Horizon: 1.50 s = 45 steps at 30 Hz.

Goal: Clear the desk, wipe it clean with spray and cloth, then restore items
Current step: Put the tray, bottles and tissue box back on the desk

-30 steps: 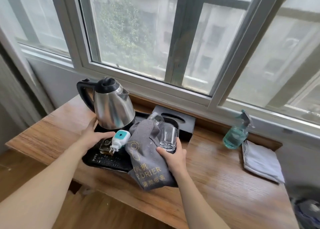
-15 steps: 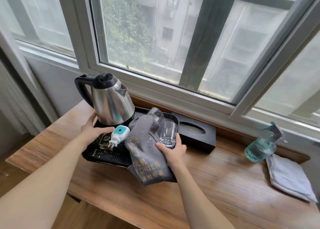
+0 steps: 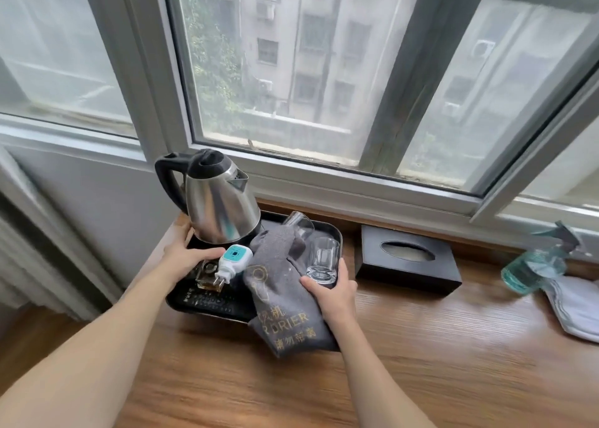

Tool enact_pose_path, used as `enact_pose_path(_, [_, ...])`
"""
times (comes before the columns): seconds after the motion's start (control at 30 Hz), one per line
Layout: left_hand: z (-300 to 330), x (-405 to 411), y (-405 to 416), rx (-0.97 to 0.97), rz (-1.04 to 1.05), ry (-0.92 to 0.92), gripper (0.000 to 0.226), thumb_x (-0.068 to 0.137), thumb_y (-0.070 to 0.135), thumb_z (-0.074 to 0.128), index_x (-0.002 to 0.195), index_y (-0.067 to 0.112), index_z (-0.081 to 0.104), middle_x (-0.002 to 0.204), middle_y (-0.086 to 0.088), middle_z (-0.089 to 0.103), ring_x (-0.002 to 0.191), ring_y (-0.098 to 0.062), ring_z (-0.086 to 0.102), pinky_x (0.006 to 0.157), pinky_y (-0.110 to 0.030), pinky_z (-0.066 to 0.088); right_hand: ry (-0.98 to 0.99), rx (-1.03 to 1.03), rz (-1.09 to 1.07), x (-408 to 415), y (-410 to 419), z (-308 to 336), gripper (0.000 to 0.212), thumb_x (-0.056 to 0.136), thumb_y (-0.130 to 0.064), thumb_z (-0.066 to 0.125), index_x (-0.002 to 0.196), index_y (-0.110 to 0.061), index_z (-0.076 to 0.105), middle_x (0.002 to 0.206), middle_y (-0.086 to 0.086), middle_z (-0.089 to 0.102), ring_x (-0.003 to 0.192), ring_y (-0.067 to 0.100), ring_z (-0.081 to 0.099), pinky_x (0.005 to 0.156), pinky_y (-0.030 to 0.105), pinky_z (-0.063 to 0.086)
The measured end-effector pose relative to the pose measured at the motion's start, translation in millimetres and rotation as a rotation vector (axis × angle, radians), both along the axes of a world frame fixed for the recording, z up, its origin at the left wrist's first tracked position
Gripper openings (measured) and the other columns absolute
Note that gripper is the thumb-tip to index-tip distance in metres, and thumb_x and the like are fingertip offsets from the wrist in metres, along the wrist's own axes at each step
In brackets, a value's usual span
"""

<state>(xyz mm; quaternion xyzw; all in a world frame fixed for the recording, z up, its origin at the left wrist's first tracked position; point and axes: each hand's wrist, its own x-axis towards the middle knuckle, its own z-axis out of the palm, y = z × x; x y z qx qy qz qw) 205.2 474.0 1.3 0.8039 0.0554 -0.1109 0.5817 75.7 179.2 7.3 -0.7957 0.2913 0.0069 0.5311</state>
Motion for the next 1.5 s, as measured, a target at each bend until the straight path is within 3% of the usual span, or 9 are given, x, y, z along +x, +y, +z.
enact_pose_path(0.07, [-0.1,10.8,6.8,-0.003,-0.032,-0.006,0.083,0.062,0.025,0.093,0.122,0.059,0.047,0.111,0.034,0.061,0.113,0.005,0.054,0.104,-0.032,0.041,-0.001,-0.004,-0.02,6.6,13.6,-3.9,0.102,0.079,-0.046,0.083,0.161,-0.031,0.024,0.132,0.01,0.038,0.112,0.022,0.047,0.093,0.03,0.037])
enact_pose_path(0.17, [-5.8,26.7,20.5,0.023,-0.044,0.04,0.084,0.051,0.039,0.094,0.111,0.068,0.042,0.112,0.031,0.058,0.11,0.001,0.054,0.103,-0.032,0.04,0.0,0.002,-0.05,17.8,29.0,-12.4,0.099,0.078,-0.045,0.085,0.158,-0.03,0.03,0.132,0.009,0.041,0.108,0.019,0.046,0.091,0.03,0.038])
enact_pose_path(0.33, [-19.5,45.7,32.5,0.024,-0.025,0.072,0.104,0.067,0.027,0.091,0.149,0.046,0.031,0.142,0.013,0.047,0.138,-0.017,0.04,0.114,-0.038,0.029,0.038,0.006,-0.066,39.1,44.2,-30.1,0.099,0.074,-0.05,0.085,0.156,-0.035,0.031,0.131,0.008,0.041,0.122,0.028,0.05,0.102,0.04,0.044])
enact_pose_path(0.47, [-27.2,55.5,41.1,0.033,-0.02,0.115,0.123,0.046,0.047,0.093,0.151,0.045,0.03,0.152,0.007,0.045,0.143,-0.016,0.034,0.119,-0.039,0.025,0.062,-0.013,-0.067,53.2,50.1,-36.0,0.1,0.074,-0.052,0.084,0.156,-0.038,0.03,0.129,0.006,0.041,0.124,0.028,0.048,0.103,0.042,0.042])
enact_pose_path(0.7, [-38.7,69.9,50.9,0.143,0.028,0.222,0.133,0.03,0.068,0.083,0.148,0.054,0.023,0.15,-0.017,0.039,0.141,-0.037,0.033,0.117,-0.05,0.029,0.094,-0.019,-0.048,71.4,57.6,-44.5,0.098,0.067,-0.057,0.084,0.151,-0.039,0.036,0.127,0.007,0.045,0.122,0.029,0.05,0.102,0.044,0.044])
enact_pose_path(0.97, [-38.6,72.3,48.4,0.175,0.011,0.204,0.132,0.031,0.067,0.079,0.15,0.052,0.022,0.149,-0.021,0.038,0.141,-0.039,0.029,0.118,-0.05,0.026,0.138,-0.013,-0.042,74.9,55.3,-48.6,0.118,0.044,-0.077,0.07,0.151,-0.042,0.037,0.125,0.005,0.044,0.124,0.029,0.05,0.11,0.047,0.042])
enact_pose_path(1.1, [-37.9,72.8,51.7,0.186,-0.028,0.197,0.135,0.028,0.07,0.076,0.15,0.051,0.022,0.148,-0.019,0.042,0.141,-0.037,0.031,0.117,-0.048,0.027,0.163,-0.017,-0.021,74.1,54.4,-43.1,0.114,0.046,-0.077,0.07,0.15,-0.044,0.036,0.124,0.004,0.043,0.124,0.03,0.05,0.111,0.048,0.041])
enact_pose_path(1.33, [-23.7,62.7,49.5,0.149,-0.094,0.151,0.119,0.04,0.07,0.078,0.147,0.045,0.03,0.147,0.01,0.049,0.139,-0.026,0.041,0.118,-0.049,0.028,0.254,-0.021,0.03,75.4,48.5,-38.4,0.111,0.046,-0.08,0.074,0.144,-0.041,0.04,0.136,0.007,0.049,0.125,0.029,0.052,0.108,0.051,0.045])
enact_pose_path(1.5, [-1.2,48.7,38.8,0.266,-0.088,0.122,0.117,0.045,0.068,0.073,0.148,0.03,0.033,0.147,0.003,0.05,0.136,-0.029,0.045,0.114,-0.048,0.033,0.297,-0.128,0.093,69.0,50.5,-11.8,0.107,0.061,-0.074,0.074,0.152,-0.031,0.037,0.146,0.012,0.046,0.132,0.033,0.049,0.111,0.05,0.043])
